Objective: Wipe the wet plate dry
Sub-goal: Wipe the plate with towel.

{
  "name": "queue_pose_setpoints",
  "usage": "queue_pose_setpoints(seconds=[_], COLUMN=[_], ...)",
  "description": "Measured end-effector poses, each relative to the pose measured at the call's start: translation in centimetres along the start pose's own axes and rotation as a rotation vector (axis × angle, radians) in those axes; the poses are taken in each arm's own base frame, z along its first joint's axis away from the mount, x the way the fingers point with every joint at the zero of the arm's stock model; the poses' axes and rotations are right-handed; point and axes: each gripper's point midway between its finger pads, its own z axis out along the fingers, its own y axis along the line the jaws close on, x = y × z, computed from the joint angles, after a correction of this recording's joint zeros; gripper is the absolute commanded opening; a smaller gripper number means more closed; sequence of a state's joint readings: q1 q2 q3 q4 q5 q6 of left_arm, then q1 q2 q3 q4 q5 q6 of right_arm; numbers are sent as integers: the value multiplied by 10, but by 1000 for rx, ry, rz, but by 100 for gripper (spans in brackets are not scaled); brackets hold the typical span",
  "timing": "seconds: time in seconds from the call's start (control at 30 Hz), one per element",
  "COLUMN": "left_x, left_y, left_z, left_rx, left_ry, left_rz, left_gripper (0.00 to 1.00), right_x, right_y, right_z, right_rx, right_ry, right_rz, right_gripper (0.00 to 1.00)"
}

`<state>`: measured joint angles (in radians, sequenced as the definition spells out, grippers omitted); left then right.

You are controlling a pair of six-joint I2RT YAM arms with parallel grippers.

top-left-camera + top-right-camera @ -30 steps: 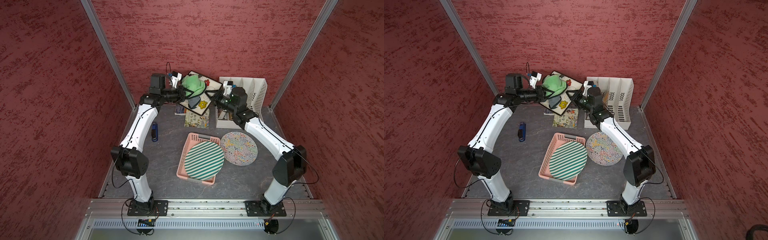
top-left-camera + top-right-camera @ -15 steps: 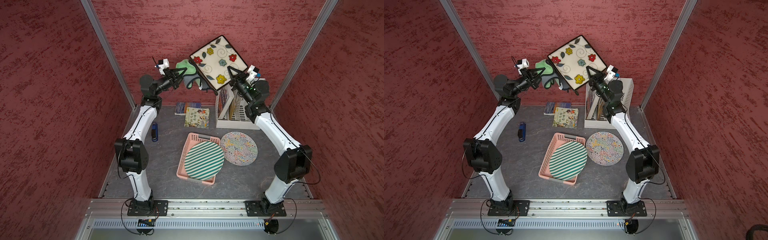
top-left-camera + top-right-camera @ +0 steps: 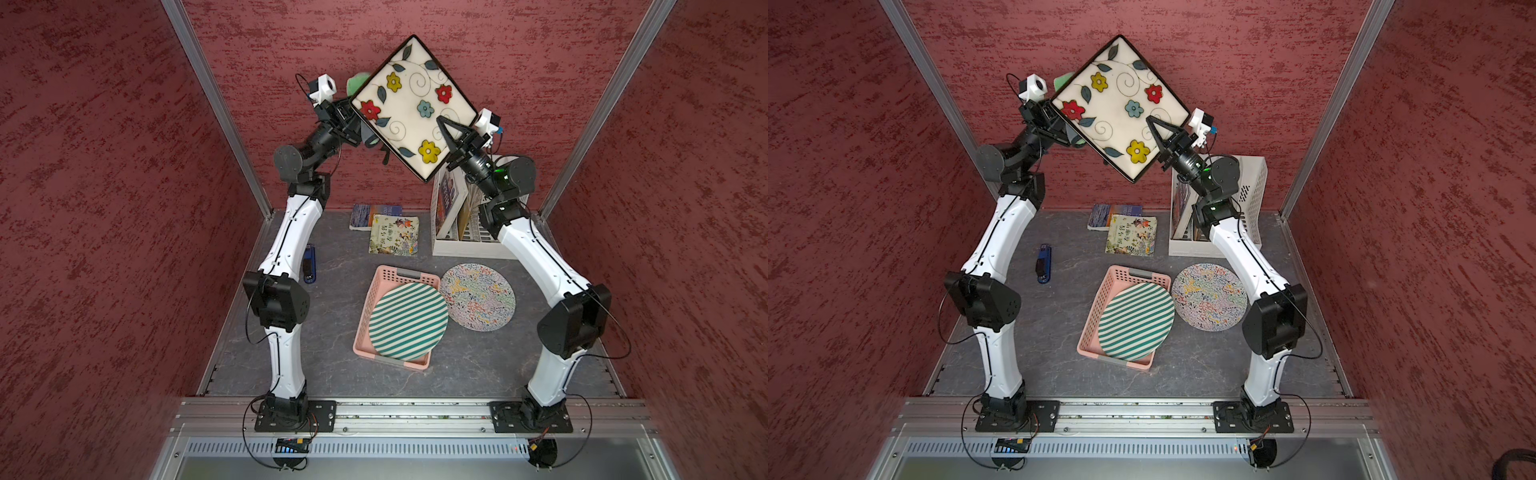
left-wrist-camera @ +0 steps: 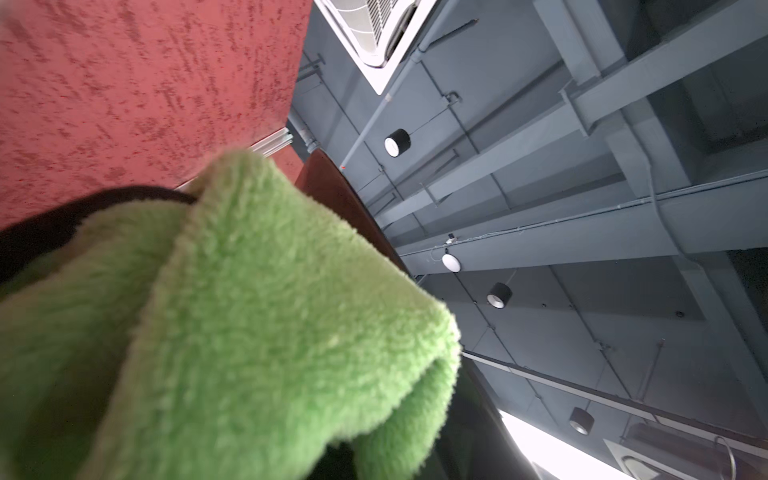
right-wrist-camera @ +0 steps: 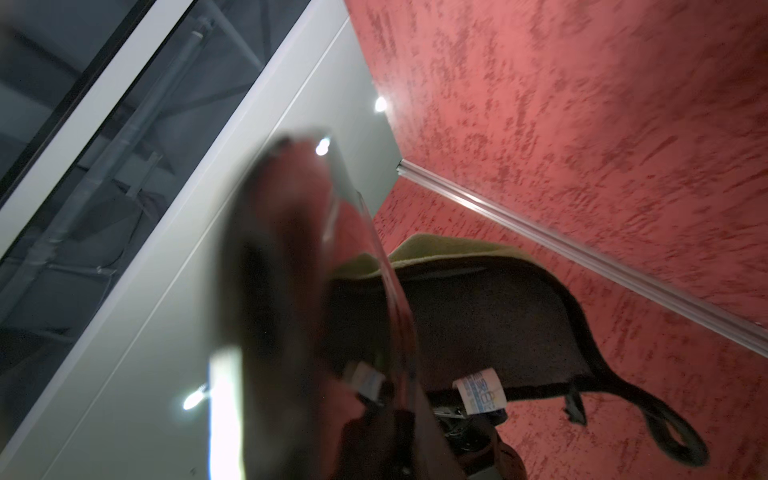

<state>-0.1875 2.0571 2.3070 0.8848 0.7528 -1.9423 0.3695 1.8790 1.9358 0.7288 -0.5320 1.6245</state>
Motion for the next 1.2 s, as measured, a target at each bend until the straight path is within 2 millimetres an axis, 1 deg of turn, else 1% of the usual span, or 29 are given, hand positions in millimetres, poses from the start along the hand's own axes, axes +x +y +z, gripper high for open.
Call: queue_pose_setpoints(seconds=[0.07,0.17,0.27,0.33,0.4,0.47,0.5,0.53,0.6,0.63,0.7,0.77,0.8,0.87,0.93,0.97,1.0,1.03,1.1,1.13,1.17,1.2], left_x=[5,19,38,45,53,56,54,50,36,28,11,-6,-12,-18,-12,-5,4,15,36,44,56,70], left_y=[-9,-9,-1,4,10,18,23,26,27,26,22,15,12,7,1,-2,-4,-4,4,14,26,39], left_z=[6,19,33,39,43,41,39,35,26,20,8,-1,-4,-5,1,6,13,19,29,29,26,21], left_rx=[39,77,94,103,98,78,62,48,29,23,11,8,6,20,41,55,72,87,100,81,46,1], left_ry=[-7,-2,22,23,37,44,43,39,24,12,-17,-51,-63,-78,-69,-56,-39,-20,1,4,25,50], left_rz=[-9,-49,-105,-138,-162,-175,-178,-174,-153,-138,-104,-74,-65,-51,-50,-54,-63,-78,-124,-148,-165,-185], left_gripper=[0,0,0,0,0,0,0,0,0,0,0,0,0,0,0,0,0,0,0,0,0,0], right_x=[10,27,25,17,2,-16,-25,-27,-28,-24,-6,22,40,68,79,82,82,77,61,48,34,15], right_y=[11,24,39,51,58,59,55,51,35,25,6,-12,-18,-18,-8,1,10,21,40,48,53,55], right_z=[15,36,47,47,42,35,30,27,22,21,24,30,34,41,47,50,53,55,57,55,52,47], right_rx=[-63,-140,-186,-195,-180,-151,-119,-97,-46,-26,-8,-5,-17,-41,-75,-95,-119,-144,-179,-186,-184,-167], right_ry=[51,118,124,111,84,49,31,27,21,26,49,89,113,149,155,162,168,167,149,136,112,73], right_rz=[-10,-40,-106,-158,-194,-216,-221,-218,-200,-180,-131,-74,-50,-25,-45,-64,-87,-115,-166,-196,-221,-242], right_gripper=[0,0,0,0,0,0,0,0,0,0,0,0,0,0,0,0,0,0,0,0,0,0])
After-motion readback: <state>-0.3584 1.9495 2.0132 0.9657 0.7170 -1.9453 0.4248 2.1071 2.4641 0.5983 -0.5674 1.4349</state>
